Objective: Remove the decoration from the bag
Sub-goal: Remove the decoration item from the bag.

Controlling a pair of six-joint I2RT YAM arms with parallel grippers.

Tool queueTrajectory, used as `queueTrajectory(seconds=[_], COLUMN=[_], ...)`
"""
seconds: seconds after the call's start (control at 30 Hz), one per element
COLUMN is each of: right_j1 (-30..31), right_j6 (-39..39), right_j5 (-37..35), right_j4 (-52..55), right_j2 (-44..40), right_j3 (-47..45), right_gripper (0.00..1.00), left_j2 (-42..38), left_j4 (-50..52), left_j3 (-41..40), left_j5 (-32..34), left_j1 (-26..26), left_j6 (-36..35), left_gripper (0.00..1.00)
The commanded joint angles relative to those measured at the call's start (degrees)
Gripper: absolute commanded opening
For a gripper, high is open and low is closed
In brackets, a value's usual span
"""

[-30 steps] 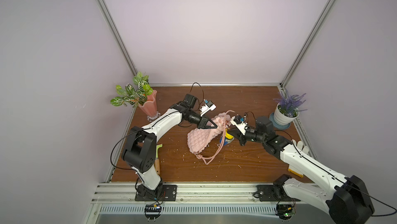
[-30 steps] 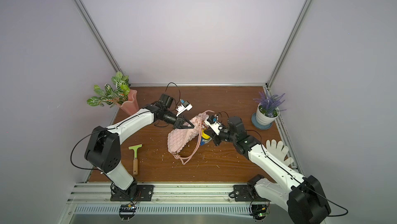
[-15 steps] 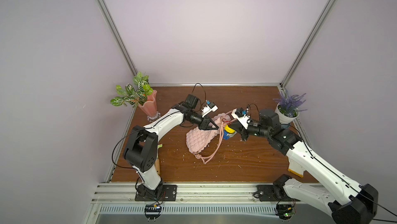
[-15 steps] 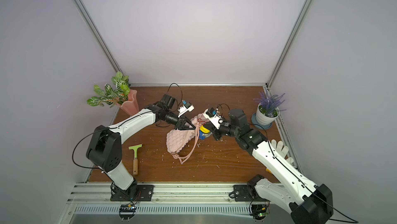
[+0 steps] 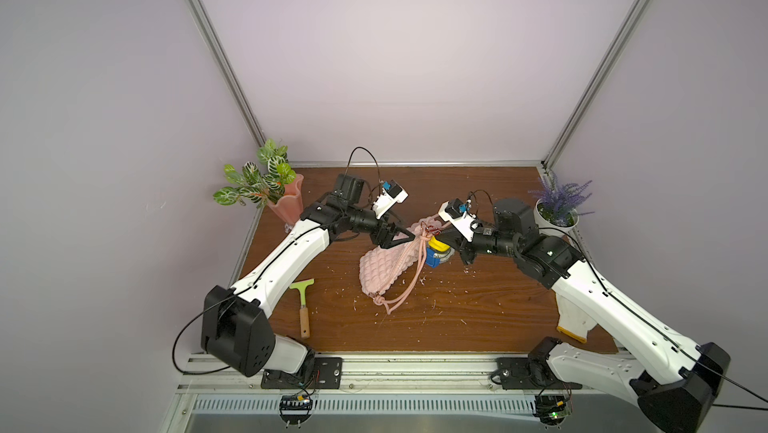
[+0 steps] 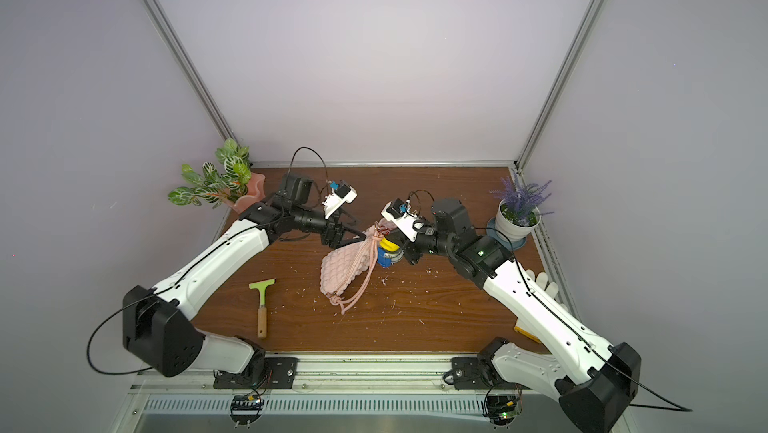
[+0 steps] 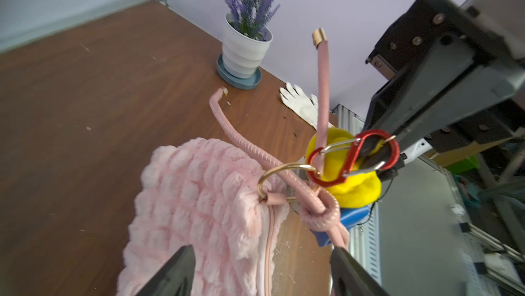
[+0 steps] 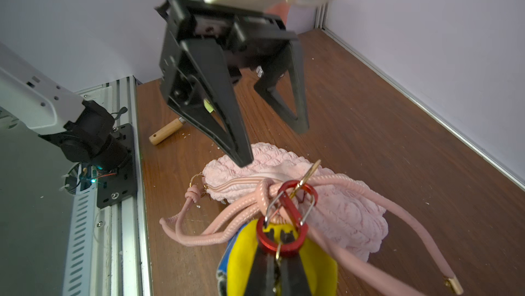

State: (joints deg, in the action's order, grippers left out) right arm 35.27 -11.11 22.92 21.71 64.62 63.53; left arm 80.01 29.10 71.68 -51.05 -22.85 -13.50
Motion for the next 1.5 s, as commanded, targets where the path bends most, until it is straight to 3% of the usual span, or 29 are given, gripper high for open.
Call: queueTrajectory(seconds=[0.0, 0.13, 0.4, 0.57, 0.83, 1.33, 1.47], right_j1=[0.6, 1.0, 1.0, 0.9, 0.9, 0.8, 0.8], right_j6=[-2.1, -3.6, -6.2, -5.9, -6.2, -6.5, -6.0], right_j5=[-1.1, -0.6, -0.4, -1.1, -2.4, -4.2, -4.4], right_j4=[1.0, 0.4, 1.8, 2.1, 3.4, 3.3, 3.4], right_j2=[1.0, 1.2, 2.5, 1.8, 1.3, 0.7, 0.4], right_j3=[4.0, 4.3, 4.9, 4.4, 3.9, 2.7, 2.3], right_gripper=[0.00, 0.00, 0.00, 0.00, 0.00, 0.00, 0.00], left_j2=[-3.2, -2.8, 6.2, 8.9, 13.7, 12.4, 12.1], left_j4=[-0.1, -0.5, -0.4, -0.5, -0.5, -0.5, -0.5], left_j3=[0.1, 1.2, 7.3, 7.6, 11.3, 5.4, 5.0], left_j5=[3.4, 2.7, 0.7, -0.1, -1.3, -2.0, -1.3], left_j1=[1.1, 1.1, 1.0, -1.8, -5.6, -10.7, -11.2], left_j6=[1.8, -3.5, -14.8, -19.7, -21.6, -23.0, -22.7], left_gripper=[0.76, 0.74, 0.67, 0.64, 0.54, 0.41, 0.29])
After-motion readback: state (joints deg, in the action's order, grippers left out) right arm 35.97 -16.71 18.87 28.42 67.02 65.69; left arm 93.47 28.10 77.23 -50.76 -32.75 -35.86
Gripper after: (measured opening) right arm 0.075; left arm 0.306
